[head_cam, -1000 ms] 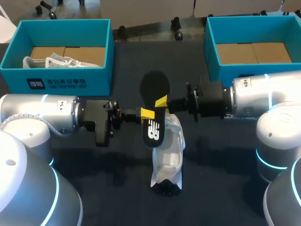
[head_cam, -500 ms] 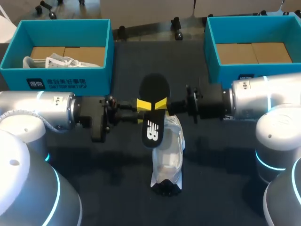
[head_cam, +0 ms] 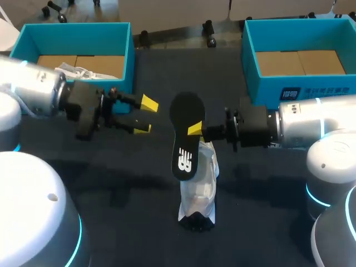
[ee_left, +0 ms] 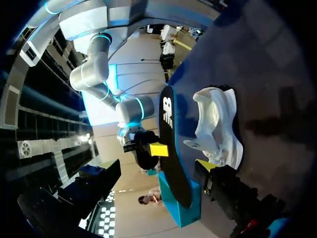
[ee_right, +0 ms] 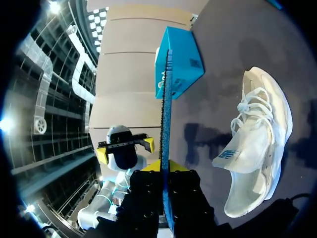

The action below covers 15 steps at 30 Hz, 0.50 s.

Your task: Take the shoe out of the shoebox, open the shoe tongue, remove and reinsert the insole, then place the shoe into the shoebox

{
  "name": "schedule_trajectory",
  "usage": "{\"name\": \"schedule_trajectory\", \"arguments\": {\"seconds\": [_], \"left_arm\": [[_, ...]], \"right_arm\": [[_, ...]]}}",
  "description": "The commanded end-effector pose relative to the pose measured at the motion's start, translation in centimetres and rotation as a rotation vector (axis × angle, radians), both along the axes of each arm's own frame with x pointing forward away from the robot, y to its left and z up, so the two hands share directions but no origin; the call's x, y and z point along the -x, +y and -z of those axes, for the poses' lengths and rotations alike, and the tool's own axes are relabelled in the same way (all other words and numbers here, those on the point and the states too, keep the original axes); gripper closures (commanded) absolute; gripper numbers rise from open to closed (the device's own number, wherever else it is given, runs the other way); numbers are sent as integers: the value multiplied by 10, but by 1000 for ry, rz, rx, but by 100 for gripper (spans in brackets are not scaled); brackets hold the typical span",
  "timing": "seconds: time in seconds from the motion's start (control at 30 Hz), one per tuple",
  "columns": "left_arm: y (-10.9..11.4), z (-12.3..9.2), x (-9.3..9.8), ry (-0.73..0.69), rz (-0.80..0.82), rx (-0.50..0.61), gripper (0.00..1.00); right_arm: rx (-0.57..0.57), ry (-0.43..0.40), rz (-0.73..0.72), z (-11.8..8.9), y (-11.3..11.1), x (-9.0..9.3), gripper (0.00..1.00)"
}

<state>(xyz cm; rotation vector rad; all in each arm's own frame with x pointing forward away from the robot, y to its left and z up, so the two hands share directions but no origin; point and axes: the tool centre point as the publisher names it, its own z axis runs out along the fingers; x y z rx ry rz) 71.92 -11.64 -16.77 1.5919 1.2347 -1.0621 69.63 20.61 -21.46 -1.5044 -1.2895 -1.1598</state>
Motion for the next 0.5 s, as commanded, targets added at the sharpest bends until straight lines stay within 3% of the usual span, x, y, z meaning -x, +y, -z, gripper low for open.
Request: {"name": "schedule_trajectory", "arguments": {"seconds": [0.03, 0.3, 0.5], "left_arm": [[8, -16, -5, -8, 70, -156, 0], [13, -35, -18, -110, 145, -427, 0], [13, -35, -18, -110, 145, -427, 0]], "right_arm": [[2, 0, 3, 0, 1, 1, 100], [2, 0, 3, 0, 1, 1, 100], [2, 0, 3, 0, 1, 1, 100]]}}
